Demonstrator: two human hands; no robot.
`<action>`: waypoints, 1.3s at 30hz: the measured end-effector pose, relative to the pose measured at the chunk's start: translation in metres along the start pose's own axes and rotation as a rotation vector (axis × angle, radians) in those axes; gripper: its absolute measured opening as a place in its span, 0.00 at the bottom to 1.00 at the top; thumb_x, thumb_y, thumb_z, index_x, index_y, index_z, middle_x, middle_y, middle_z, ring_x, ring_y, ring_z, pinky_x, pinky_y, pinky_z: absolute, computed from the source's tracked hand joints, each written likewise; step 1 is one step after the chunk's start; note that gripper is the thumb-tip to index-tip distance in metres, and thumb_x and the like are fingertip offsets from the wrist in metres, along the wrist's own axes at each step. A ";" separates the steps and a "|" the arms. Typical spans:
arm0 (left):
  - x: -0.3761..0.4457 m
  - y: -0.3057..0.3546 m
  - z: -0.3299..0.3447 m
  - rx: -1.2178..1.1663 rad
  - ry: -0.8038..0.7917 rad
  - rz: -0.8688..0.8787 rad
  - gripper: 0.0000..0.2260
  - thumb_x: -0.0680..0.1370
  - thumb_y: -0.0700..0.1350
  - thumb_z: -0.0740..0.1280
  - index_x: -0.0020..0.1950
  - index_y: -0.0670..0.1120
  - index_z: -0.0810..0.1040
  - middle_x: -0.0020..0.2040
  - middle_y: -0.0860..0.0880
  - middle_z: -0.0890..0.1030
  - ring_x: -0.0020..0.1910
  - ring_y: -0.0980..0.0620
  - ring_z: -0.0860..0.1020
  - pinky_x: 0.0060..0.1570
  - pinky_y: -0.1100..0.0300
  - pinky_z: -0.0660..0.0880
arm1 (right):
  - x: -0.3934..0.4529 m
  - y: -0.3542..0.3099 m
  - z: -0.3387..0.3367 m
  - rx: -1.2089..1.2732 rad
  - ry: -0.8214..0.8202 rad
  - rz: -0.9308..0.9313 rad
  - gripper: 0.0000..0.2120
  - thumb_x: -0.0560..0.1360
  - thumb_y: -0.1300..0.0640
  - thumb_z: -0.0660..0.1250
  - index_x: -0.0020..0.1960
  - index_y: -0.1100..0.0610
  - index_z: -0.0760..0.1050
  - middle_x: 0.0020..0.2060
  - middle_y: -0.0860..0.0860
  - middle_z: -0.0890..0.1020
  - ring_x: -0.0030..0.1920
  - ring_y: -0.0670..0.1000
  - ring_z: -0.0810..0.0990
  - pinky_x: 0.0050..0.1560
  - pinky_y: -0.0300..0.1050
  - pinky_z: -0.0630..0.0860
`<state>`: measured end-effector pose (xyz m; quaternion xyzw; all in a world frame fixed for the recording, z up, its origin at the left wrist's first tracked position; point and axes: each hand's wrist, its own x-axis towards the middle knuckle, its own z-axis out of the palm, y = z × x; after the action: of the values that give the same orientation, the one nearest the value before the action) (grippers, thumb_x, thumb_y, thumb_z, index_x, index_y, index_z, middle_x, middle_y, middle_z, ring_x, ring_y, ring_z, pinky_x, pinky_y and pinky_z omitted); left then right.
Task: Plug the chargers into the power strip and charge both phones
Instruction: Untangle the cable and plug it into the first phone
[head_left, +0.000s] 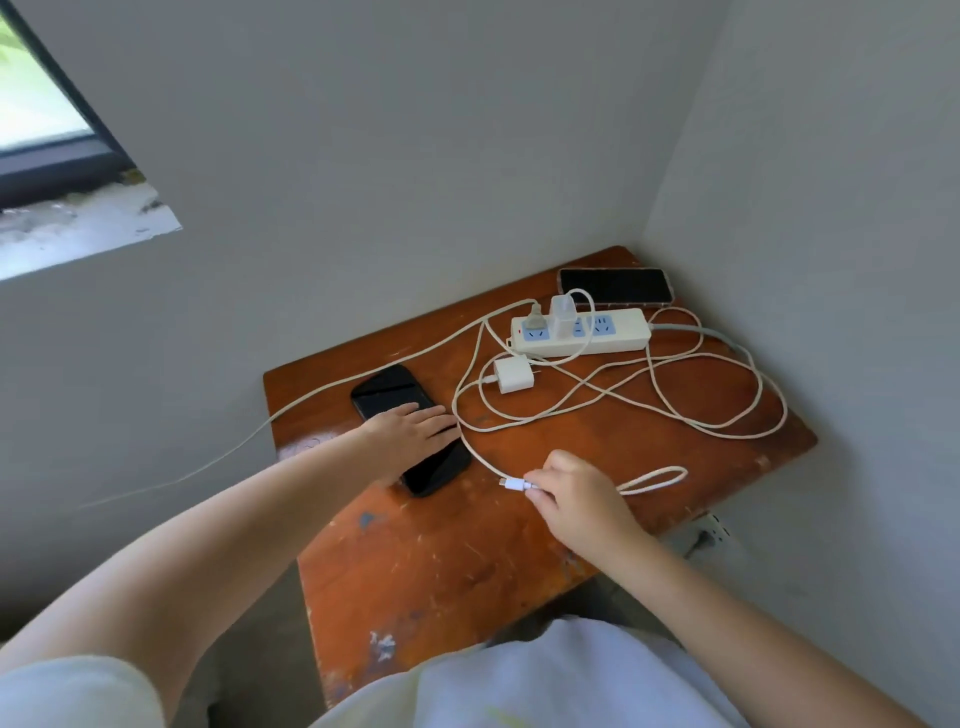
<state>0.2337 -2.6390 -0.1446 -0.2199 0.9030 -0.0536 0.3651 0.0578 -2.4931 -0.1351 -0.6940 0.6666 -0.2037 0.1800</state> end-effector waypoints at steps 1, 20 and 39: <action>0.001 0.000 -0.001 0.008 0.007 0.017 0.39 0.73 0.39 0.67 0.73 0.45 0.42 0.76 0.45 0.47 0.74 0.47 0.47 0.72 0.52 0.47 | -0.001 -0.004 0.006 0.016 -0.007 0.002 0.12 0.77 0.57 0.61 0.59 0.59 0.76 0.49 0.55 0.79 0.45 0.49 0.77 0.40 0.35 0.73; -0.030 0.008 0.027 -0.350 0.156 0.049 0.42 0.67 0.57 0.70 0.73 0.46 0.51 0.74 0.44 0.58 0.72 0.45 0.56 0.69 0.54 0.58 | -0.005 -0.023 0.061 -0.042 0.122 0.049 0.07 0.58 0.68 0.78 0.33 0.60 0.82 0.25 0.54 0.81 0.27 0.53 0.80 0.36 0.47 0.69; -0.041 0.014 0.027 -0.439 0.302 0.004 0.42 0.66 0.61 0.69 0.73 0.46 0.54 0.73 0.45 0.61 0.70 0.46 0.58 0.67 0.56 0.60 | -0.011 -0.032 0.047 -0.032 0.227 0.034 0.06 0.61 0.68 0.77 0.35 0.60 0.82 0.28 0.54 0.83 0.30 0.53 0.81 0.36 0.52 0.75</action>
<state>0.2732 -2.6069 -0.1412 -0.2817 0.9376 0.1123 0.1700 0.1096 -2.4813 -0.1590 -0.6577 0.6978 -0.2671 0.0955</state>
